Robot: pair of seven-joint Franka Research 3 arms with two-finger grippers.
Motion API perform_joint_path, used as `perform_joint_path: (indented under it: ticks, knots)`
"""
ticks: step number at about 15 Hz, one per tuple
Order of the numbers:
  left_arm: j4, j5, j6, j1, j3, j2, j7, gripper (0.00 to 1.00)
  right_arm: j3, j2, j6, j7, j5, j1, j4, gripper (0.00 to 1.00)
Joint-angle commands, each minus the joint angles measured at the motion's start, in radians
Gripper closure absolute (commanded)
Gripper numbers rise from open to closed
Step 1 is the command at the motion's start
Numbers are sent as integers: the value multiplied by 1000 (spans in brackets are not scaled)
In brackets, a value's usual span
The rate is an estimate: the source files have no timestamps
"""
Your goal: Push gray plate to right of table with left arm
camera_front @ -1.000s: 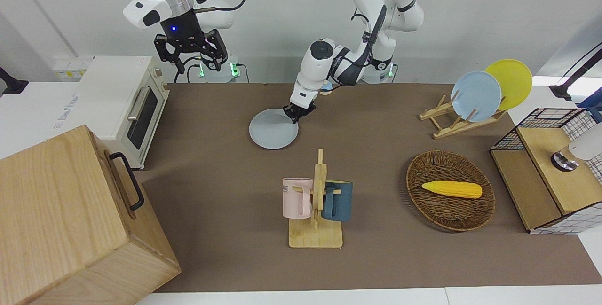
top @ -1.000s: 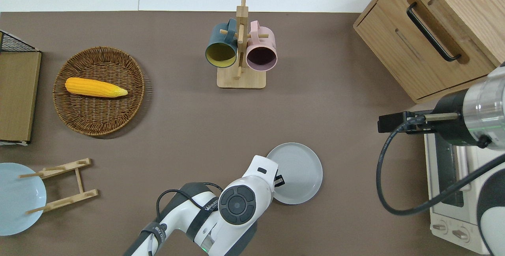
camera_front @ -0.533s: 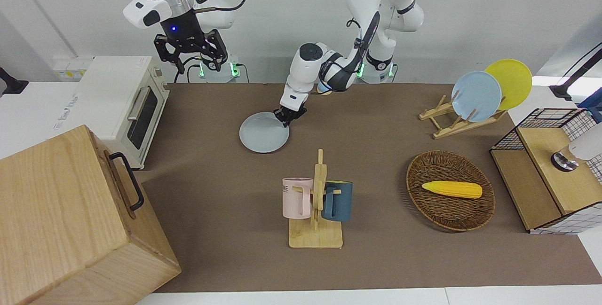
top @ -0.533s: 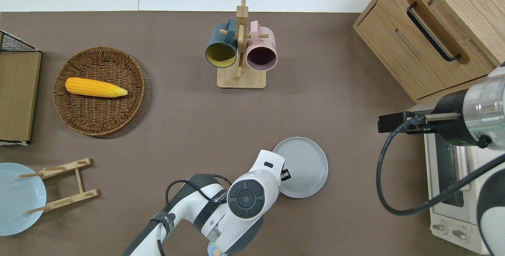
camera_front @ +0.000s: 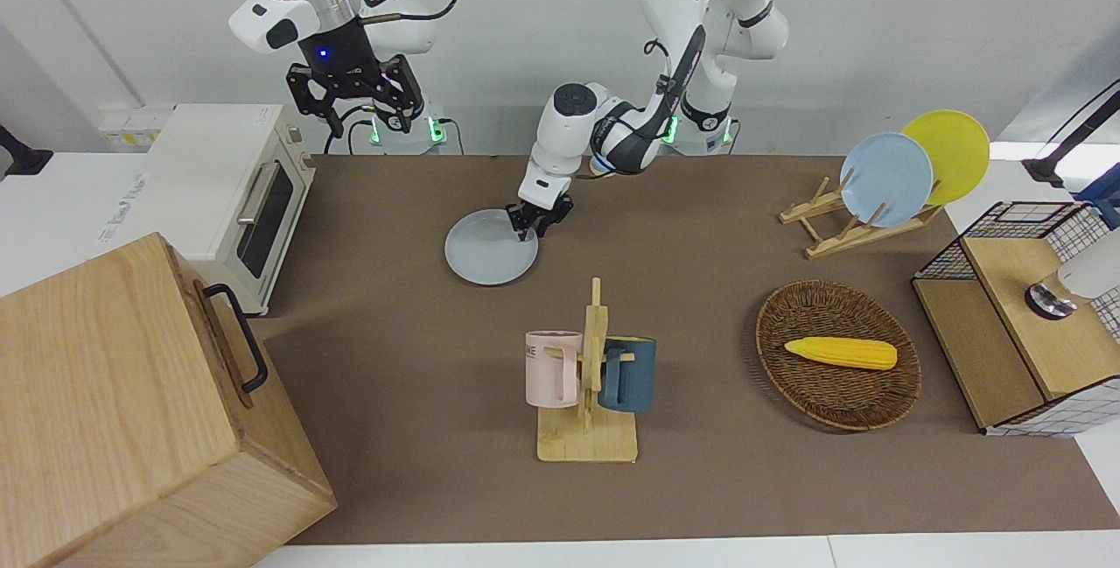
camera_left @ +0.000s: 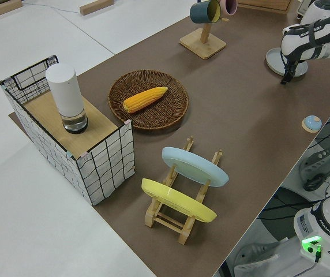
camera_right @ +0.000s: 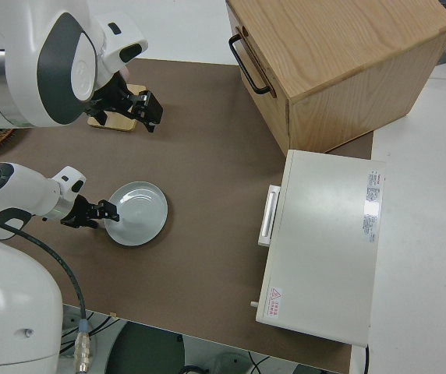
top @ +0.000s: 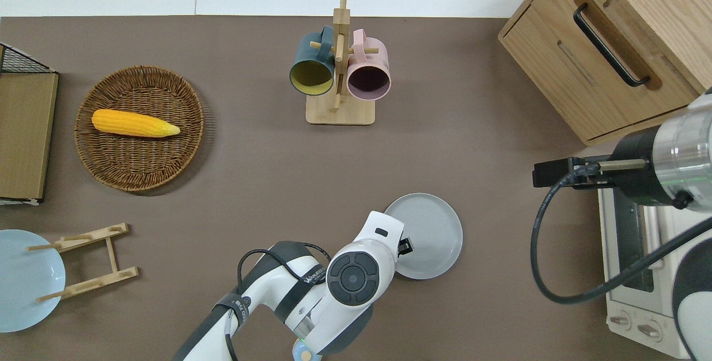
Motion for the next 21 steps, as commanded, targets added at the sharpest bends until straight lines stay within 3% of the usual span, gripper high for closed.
perform_joint_path:
  ticks: [1, 5, 9, 15, 21]
  knots:
    - [28, 33, -99, -9, 12, -36, -24, 7, 3, 6, -5, 2, 16, -6, 14, 5]
    - [28, 35, -223, -1, 21, -96, 94, 7, 3, 6, -5, 2, 16, -6, 14, 5]
    - [27, 22, -318, 82, 23, -165, 195, 7, 4, 6, -5, 2, 16, -6, 14, 5]
    - [14, -11, -452, 241, 23, -285, 384, 7, 4, 6, -5, 2, 16, -6, 14, 5]
    - [14, -11, -501, 431, 25, -342, 583, 7, 3, 6, -5, 2, 16, -6, 14, 5]
